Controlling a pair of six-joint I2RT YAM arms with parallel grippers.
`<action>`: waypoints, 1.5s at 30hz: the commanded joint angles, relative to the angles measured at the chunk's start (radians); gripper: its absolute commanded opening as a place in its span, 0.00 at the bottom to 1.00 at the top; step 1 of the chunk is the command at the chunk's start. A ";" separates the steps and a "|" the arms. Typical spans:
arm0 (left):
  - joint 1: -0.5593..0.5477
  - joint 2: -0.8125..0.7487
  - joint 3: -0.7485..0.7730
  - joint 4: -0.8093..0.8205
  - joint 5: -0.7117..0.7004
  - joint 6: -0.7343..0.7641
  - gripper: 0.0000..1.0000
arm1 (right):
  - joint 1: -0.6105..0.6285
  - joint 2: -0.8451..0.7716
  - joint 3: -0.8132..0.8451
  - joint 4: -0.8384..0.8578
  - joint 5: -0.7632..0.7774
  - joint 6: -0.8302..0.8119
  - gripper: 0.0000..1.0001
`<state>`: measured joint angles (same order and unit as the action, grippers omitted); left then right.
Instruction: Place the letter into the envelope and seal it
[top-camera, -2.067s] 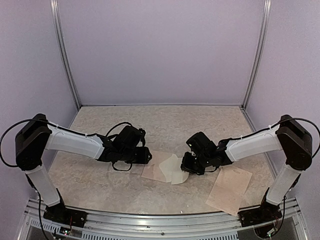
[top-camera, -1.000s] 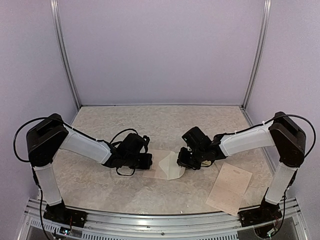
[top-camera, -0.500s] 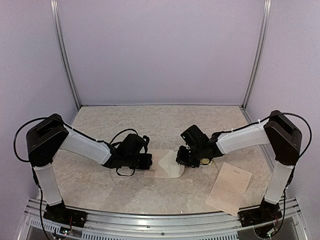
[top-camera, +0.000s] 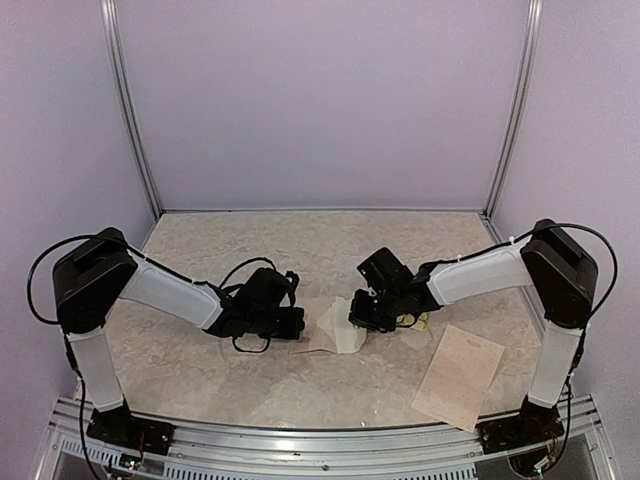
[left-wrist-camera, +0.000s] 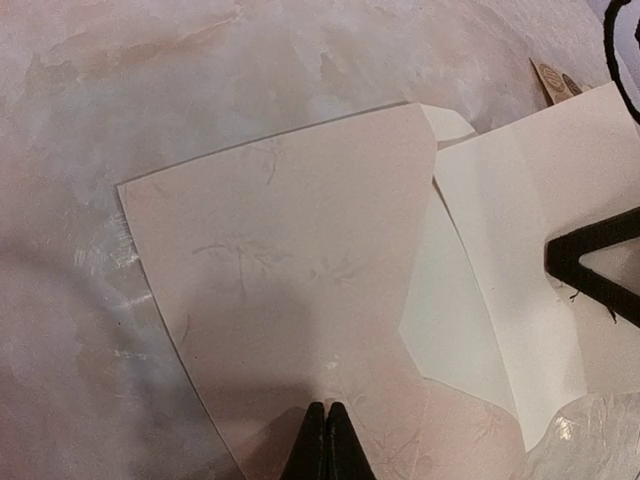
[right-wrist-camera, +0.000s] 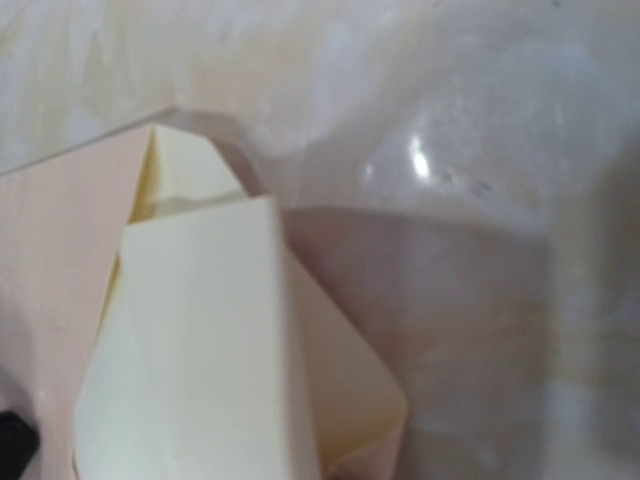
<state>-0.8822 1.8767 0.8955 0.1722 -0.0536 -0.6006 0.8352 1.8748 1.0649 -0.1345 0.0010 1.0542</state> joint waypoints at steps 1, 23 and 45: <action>0.005 0.021 -0.036 -0.100 -0.038 -0.001 0.00 | -0.008 -0.039 -0.009 -0.017 0.001 0.004 0.00; -0.006 0.004 -0.032 -0.098 -0.035 -0.009 0.00 | -0.033 -0.279 0.026 -0.083 0.024 -0.044 0.00; -0.011 0.008 -0.030 -0.100 -0.032 -0.011 0.00 | -0.036 -0.015 0.164 -0.185 -0.062 -0.126 0.00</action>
<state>-0.8890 1.8732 0.8906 0.1749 -0.0792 -0.6048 0.8158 1.8385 1.2110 -0.2836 -0.0525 0.9550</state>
